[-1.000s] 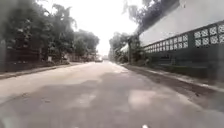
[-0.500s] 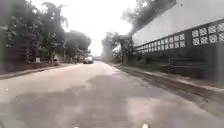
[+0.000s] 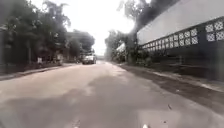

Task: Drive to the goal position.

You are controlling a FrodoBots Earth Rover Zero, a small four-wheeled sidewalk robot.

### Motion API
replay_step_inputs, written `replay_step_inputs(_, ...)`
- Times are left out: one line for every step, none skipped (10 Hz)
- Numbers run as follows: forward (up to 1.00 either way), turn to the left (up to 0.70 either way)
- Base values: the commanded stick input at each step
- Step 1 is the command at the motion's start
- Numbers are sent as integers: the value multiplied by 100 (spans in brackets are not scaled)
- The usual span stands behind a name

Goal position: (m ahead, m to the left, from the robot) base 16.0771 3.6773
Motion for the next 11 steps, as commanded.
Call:
replay_step_inputs(85, 13)
replay_step_inputs(85, 8)
replay_step_inputs(85, 7)
replay_step_inputs(85, 0)
replay_step_inputs(85, 0)
replay_step_inputs(85, 0)
replay_step_inputs(85, 0)
replay_step_inputs(85, 0)
replay_step_inputs(85, 0)
replay_step_inputs(85, 0)
replay_step_inputs(85, 0)
